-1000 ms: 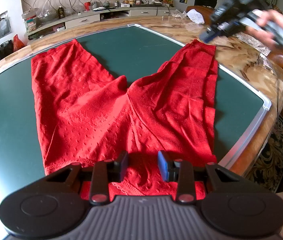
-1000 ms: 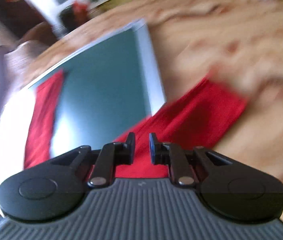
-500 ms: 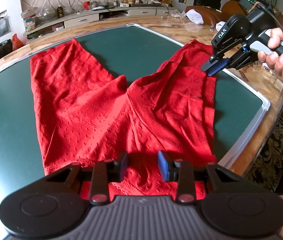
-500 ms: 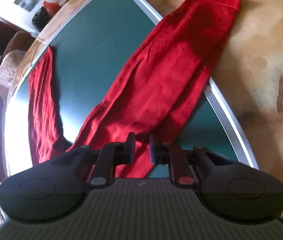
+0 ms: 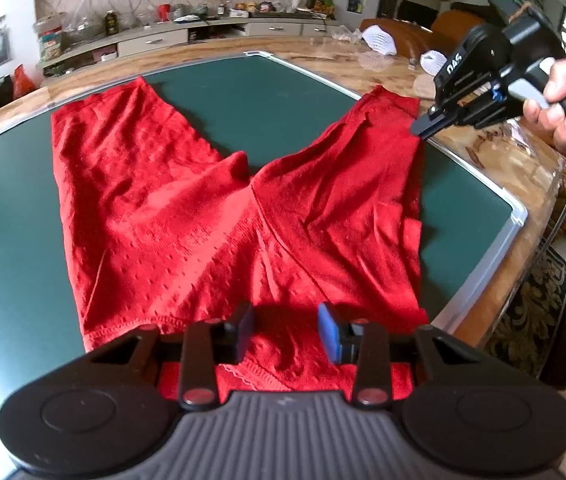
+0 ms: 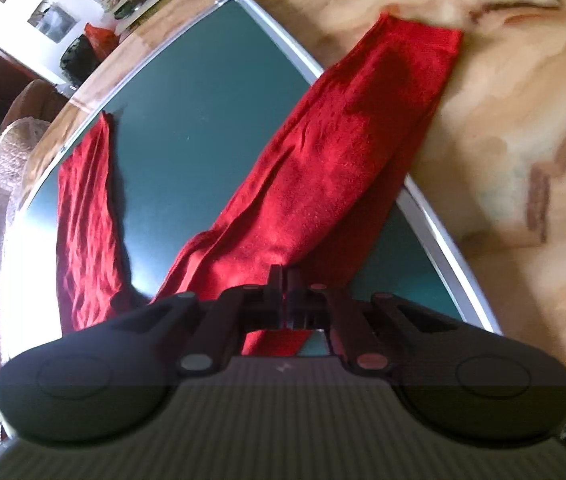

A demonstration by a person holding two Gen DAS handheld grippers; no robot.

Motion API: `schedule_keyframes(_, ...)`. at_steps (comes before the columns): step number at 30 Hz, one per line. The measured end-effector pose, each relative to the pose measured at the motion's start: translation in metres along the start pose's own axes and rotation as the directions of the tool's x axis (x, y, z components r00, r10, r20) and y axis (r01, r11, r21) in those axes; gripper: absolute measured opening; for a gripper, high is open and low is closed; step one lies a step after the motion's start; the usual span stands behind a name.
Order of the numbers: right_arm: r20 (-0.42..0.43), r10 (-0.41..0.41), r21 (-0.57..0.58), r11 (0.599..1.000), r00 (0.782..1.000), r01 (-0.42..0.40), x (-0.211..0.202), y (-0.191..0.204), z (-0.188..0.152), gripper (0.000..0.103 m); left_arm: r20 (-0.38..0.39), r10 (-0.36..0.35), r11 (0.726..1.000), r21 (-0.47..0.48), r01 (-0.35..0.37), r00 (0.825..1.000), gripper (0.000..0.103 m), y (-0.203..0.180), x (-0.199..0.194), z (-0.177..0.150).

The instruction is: Fold clothes

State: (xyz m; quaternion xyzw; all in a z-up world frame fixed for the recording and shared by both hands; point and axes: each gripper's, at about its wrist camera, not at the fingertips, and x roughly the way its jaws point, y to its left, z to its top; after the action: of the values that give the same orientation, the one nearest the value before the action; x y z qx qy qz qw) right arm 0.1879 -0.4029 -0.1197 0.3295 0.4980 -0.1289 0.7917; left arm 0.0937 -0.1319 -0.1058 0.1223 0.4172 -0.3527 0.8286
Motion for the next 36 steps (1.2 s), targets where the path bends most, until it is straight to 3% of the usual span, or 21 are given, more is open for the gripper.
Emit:
schedule_keyframes(4, -0.008, -0.064, 0.014, 0.998, 0.998, 0.064, 0.002, -0.002, 0.0, 0.003, -0.006, -0.032, 0.999, 0.043, 0.032, 0.999, 0.042, 0.005, -0.002, -0.003)
schedule_keyframes(7, -0.077, -0.091, 0.011, 0.996, 0.993, 0.092, 0.018, -0.005, 0.001, 0.005, -0.009, -0.064, 0.996, 0.054, 0.064, 0.998, 0.042, 0.011, -0.001, -0.002)
schedule_keyframes(10, -0.061, -0.092, 0.023, 0.995, 0.994, 0.093, 0.017, -0.002, -0.002, 0.016, -0.009, -0.095, 0.994, 0.052, 0.095, 0.995, 0.042, 0.018, -0.001, -0.002)
schedule_keyframes(11, -0.054, -0.091, 0.023, 0.995, 0.994, 0.092, 0.016, 0.0, -0.005, 0.024, -0.008, -0.102, 0.993, 0.056, 0.103, 0.995, 0.043, 0.019, 0.0, -0.002)
schedule_keyframes(13, -0.035, -0.083, 0.009, 0.996, 0.996, 0.084, 0.006, 0.008, -0.014, 0.026, -0.006, -0.116, 0.991, 0.066, 0.116, 0.993, 0.045, 0.021, 0.001, -0.002)
schedule_keyframes(20, -0.129, 0.03, -0.078, 0.996, 0.991, -0.041, 0.002, 0.06, -0.079, 0.026, 0.0, -0.159, 0.983, 0.094, 0.158, 0.987, 0.048, 0.025, 0.003, -0.003)
schedule_keyframes(24, -0.145, -0.055, -0.034, 0.998, 0.988, 0.05, 0.017, 0.065, -0.088, 0.026, -0.009, -0.172, 0.979, 0.113, 0.172, 0.985, 0.048, 0.027, 0.003, -0.003)
schedule_keyframes(28, -0.12, -0.042, 0.018, 0.999, 0.992, 0.045, 0.022, 0.063, -0.088, 0.026, -0.02, -0.179, 0.975, 0.131, 0.18, 0.984, 0.048, 0.028, 0.003, -0.004)
schedule_keyframes(29, -0.112, -0.046, 0.012, 0.999, 0.993, 0.047, 0.021, 0.063, -0.09, 0.023, -0.023, -0.178, 0.974, 0.135, 0.18, 0.984, 0.048, 0.028, 0.003, -0.004)
schedule_keyframes(30, -0.104, -0.049, 0.006, 0.999, 0.993, 0.05, 0.021, 0.064, -0.092, 0.009, -0.027, -0.178, 0.974, 0.14, 0.18, 0.984, 0.048, 0.027, 0.003, -0.003)
schedule_keyframes(31, -0.096, -0.052, 0.0, 0.999, 0.994, 0.053, 0.02, 0.065, -0.094, 0.005, -0.03, -0.177, 0.973, 0.145, 0.179, 0.984, 0.048, 0.027, 0.003, -0.003)
schedule_keyframes(36, -0.057, -0.067, -0.027, 0.997, 0.996, 0.065, 0.017, 0.068, -0.103, 0.004, -0.048, -0.172, 0.97, 0.168, 0.178, 0.984, 0.048, 0.026, 0.004, -0.002)
